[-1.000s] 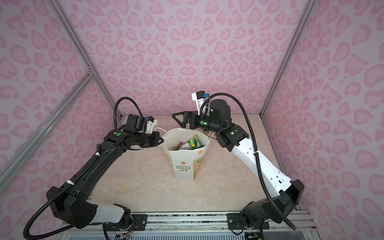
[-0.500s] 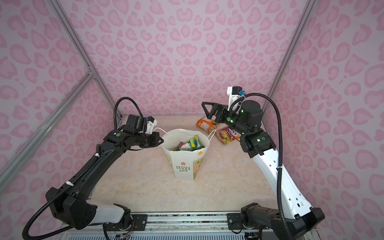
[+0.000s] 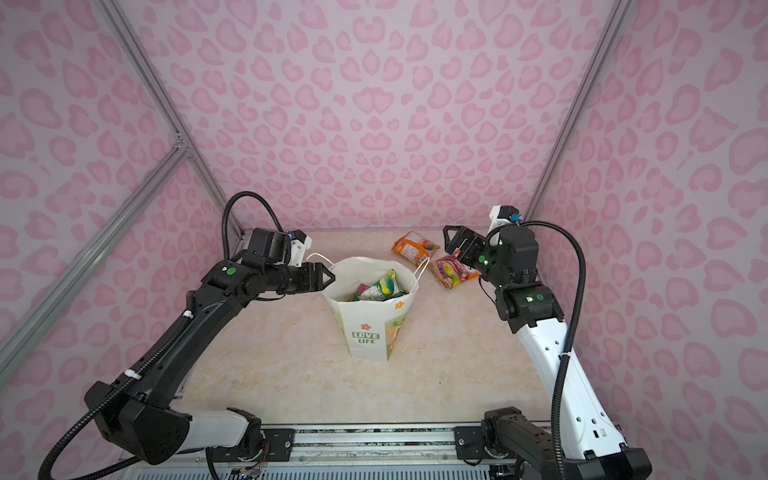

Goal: Place the snacks into the paper bag
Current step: 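Move the right gripper toward the Fox's Fruits bag while the left gripper holds the bag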

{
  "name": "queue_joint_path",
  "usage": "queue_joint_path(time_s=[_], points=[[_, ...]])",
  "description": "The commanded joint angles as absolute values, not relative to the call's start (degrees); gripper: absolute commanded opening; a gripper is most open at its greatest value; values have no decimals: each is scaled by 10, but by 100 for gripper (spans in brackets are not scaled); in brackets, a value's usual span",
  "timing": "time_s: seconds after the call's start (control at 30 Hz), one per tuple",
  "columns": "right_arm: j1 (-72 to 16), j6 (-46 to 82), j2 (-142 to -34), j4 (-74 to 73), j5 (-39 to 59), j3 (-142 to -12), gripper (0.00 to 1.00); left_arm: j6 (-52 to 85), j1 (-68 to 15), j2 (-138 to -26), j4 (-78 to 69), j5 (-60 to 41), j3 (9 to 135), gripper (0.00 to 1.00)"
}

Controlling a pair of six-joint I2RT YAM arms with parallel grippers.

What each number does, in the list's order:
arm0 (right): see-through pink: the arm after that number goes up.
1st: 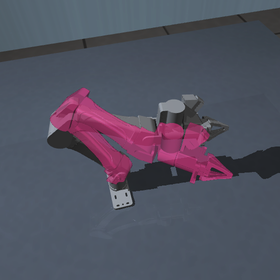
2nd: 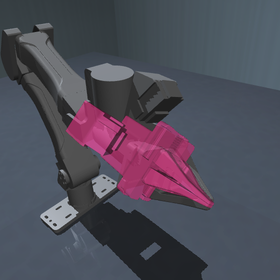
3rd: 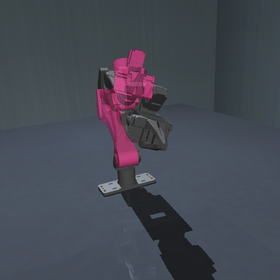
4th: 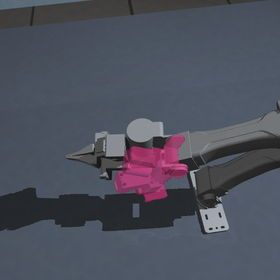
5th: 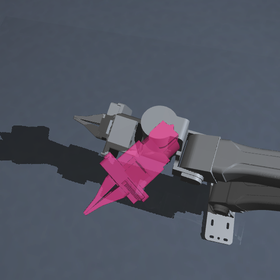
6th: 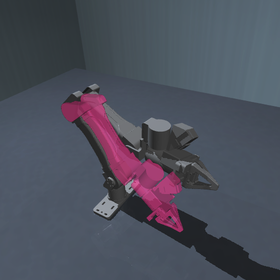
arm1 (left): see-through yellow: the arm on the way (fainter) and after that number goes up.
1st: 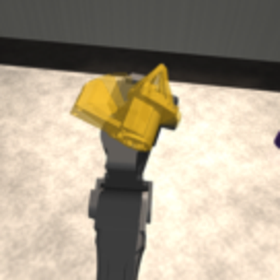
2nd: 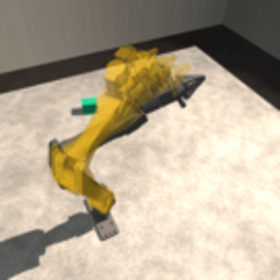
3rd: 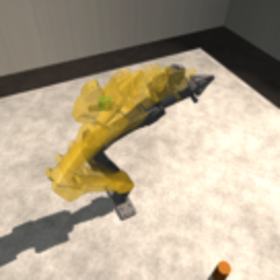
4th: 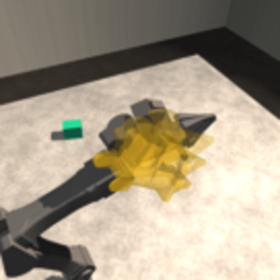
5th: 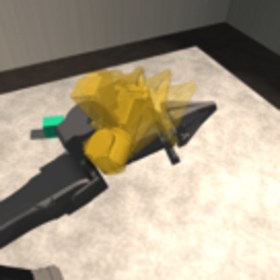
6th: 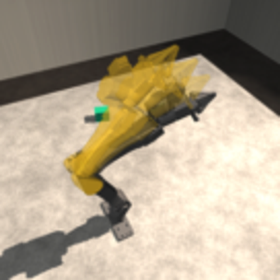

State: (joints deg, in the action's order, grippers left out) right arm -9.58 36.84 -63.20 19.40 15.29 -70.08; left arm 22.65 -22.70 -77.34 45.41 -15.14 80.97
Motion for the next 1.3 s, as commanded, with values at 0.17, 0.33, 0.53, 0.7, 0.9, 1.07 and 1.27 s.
queue_joint_path(time_s=[0.17, 0.33, 0.53, 0.7, 0.9, 1.07, 1.27], points=[[-63, 362, -619, 178, 145, -651, 99, 207, -248, -780, 494, -35, 861, 82], [-33, 353, -610, 189, 120, -621, 99, 234, -255, -792, 536, -15, 877, 76], [12, 369, -614, 157, 160, -557, 98, 289, -305, -817, 552, -16, 864, 71], [25, 371, -607, 134, 171, -525, 98, 339, -341, -843, 581, 33, 873, 64], [28, 368, -603, 125, 179, -515, 98, 364, -359, -857, 599, 82, 888, 50], [31, 370, -612, 120, 178, -507, 98, 364, -362, -869, 612, 97, 908, 37], [33, 380, -619, 104, 187, -495, 98, 359, -366, -884, 629, 105, 931, 23]])
